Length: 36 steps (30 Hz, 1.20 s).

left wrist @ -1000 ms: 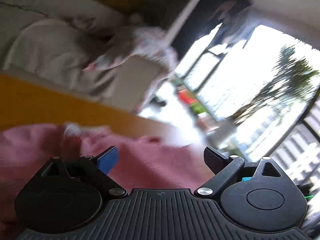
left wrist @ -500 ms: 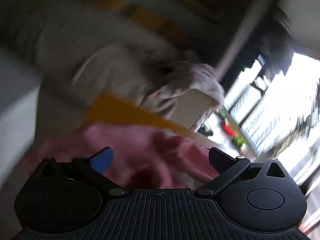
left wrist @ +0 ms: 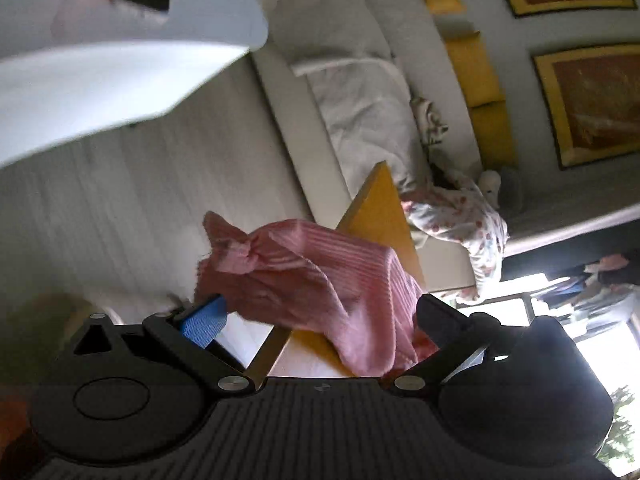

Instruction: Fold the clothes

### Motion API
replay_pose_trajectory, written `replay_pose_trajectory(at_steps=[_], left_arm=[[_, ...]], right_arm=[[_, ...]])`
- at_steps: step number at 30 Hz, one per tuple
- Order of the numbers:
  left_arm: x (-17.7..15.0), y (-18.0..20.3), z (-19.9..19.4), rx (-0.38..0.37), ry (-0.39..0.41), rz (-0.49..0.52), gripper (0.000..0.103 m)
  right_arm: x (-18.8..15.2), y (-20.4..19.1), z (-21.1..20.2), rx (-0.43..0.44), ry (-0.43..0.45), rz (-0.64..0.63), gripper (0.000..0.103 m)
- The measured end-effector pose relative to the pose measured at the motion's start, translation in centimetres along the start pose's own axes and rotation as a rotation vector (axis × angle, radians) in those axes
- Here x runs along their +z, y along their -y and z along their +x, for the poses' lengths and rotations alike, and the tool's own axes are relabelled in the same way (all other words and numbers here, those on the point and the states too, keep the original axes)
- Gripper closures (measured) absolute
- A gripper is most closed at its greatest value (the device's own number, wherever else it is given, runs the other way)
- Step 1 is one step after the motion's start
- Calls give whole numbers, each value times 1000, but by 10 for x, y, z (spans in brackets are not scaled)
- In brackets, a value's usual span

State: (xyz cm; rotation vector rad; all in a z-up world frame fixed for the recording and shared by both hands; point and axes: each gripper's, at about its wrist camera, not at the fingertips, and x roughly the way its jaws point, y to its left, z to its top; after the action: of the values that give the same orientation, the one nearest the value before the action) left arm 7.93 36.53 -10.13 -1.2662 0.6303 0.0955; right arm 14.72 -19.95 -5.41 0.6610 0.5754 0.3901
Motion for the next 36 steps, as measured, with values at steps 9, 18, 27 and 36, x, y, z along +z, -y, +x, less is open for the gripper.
replay_pose_trajectory(at_steps=[9,18,27,36], left_arm=[[5,28,25,147,88,284,58],[-18,137,15,85,226,653,84],[-116,271,76,-200,31,936,82],[-189,255,114,-393,-240,972,10]], right_arm=[[0,1,0,-2,2,-2,0],[0,2,1,-2,2,-3,0],[1,3,0,3,-1,0,0],[4,3,1,35,-34,12,0]])
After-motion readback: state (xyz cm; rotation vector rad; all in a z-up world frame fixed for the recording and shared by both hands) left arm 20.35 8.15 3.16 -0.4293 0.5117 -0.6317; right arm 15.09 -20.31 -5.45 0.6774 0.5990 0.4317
